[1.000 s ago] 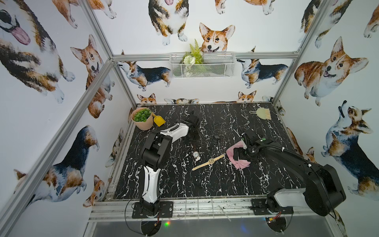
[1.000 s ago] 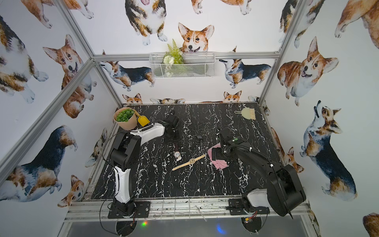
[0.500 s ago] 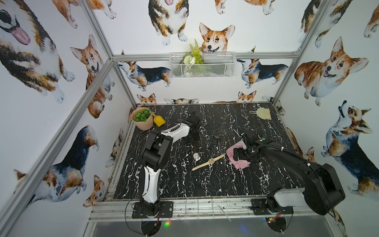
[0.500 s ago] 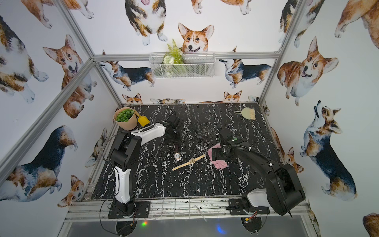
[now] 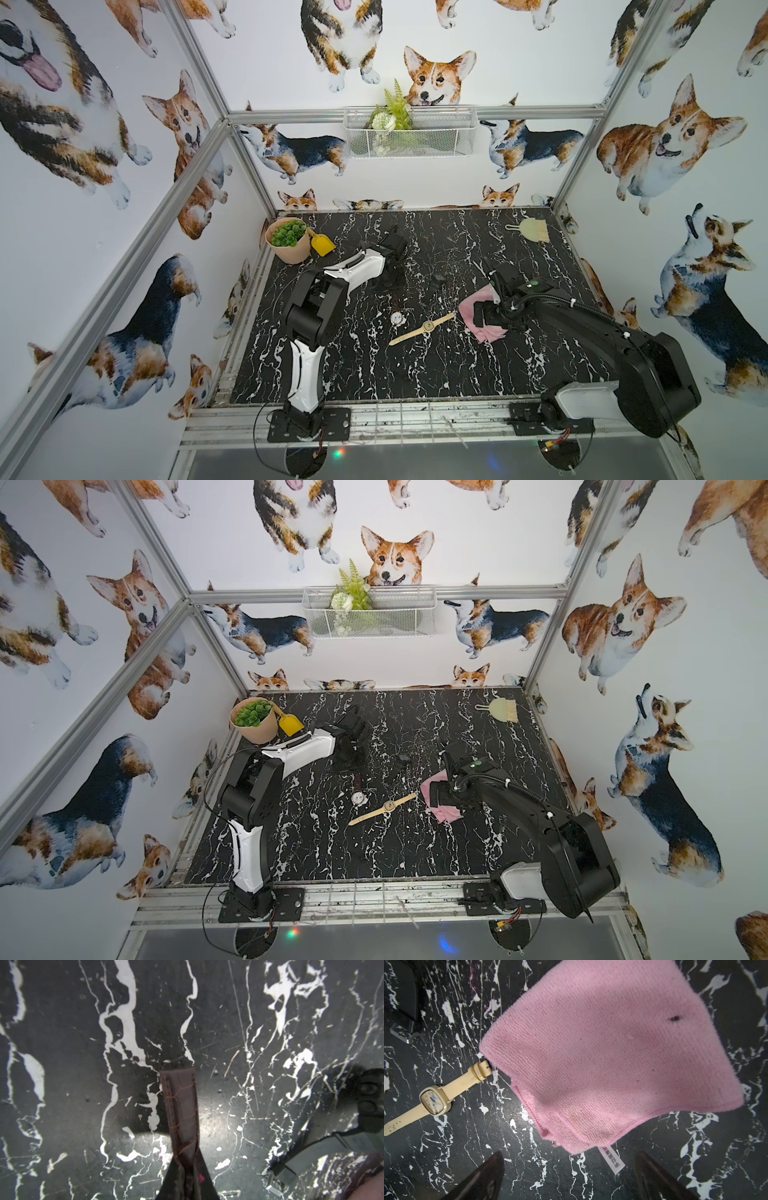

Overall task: Wipe the watch dial
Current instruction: Pick up the watch at the center of the board.

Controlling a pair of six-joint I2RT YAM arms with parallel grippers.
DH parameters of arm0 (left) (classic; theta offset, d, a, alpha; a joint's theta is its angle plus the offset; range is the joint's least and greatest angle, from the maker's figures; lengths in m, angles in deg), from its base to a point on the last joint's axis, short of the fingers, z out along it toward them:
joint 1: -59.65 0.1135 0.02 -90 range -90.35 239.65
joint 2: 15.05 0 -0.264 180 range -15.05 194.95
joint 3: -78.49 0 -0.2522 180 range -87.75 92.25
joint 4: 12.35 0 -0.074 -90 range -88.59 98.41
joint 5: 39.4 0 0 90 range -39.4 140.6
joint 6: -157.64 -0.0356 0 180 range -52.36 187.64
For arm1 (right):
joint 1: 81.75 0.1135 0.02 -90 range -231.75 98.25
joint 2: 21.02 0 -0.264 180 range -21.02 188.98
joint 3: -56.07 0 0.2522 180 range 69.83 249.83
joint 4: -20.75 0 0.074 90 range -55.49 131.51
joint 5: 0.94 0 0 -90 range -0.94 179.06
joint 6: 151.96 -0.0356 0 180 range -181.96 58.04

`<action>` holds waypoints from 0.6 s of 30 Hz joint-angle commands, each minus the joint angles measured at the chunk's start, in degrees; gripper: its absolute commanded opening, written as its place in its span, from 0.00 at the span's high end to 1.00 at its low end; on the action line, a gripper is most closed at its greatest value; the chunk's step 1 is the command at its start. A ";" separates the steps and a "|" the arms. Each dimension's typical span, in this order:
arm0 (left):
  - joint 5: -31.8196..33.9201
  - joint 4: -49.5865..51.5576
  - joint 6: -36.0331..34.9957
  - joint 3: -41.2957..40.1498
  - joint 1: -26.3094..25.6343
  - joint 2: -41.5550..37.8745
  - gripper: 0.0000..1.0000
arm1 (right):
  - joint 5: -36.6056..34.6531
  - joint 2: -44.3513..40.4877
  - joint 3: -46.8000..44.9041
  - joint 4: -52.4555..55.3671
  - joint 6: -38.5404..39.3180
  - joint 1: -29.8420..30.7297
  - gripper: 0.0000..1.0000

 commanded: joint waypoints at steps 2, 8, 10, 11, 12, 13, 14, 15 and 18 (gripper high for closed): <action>-0.46 0.54 1.04 -0.07 0.05 -0.83 0.98 | -0.55 -0.51 0.01 0.93 -0.02 0.02 0.00; -1.94 -0.24 2.49 -0.30 0.05 -0.87 0.98 | -1.09 -1.38 0.23 1.19 -0.45 0.04 0.00; -2.35 -0.42 2.54 -0.21 0.05 -0.83 0.98 | -1.28 -1.89 0.05 1.27 -0.67 -0.03 0.00; -2.63 -0.29 2.47 -0.08 0.05 -0.79 0.98 | -1.32 -2.11 -0.07 1.12 -0.85 0.01 0.00; -2.78 -0.12 2.30 0.09 0.05 -0.74 0.98 | -1.37 -2.20 -0.17 1.12 -0.90 0.04 0.00; -2.86 0.14 2.19 0.27 0.05 -0.65 0.98 | -1.44 -2.29 -0.32 1.17 -1.05 -0.01 0.00; -2.83 0.28 2.11 0.26 0.05 -0.76 0.98 | -1.45 -2.31 -0.34 1.11 -1.12 -0.01 0.00; -2.81 0.24 2.04 0.23 0.05 -0.82 0.98 | -1.45 -2.31 -0.34 1.02 -1.23 -0.03 0.00; -2.89 0.28 2.11 -0.11 0.05 -1.18 0.98 | -1.33 -2.06 -0.19 0.92 -1.42 -0.02 0.00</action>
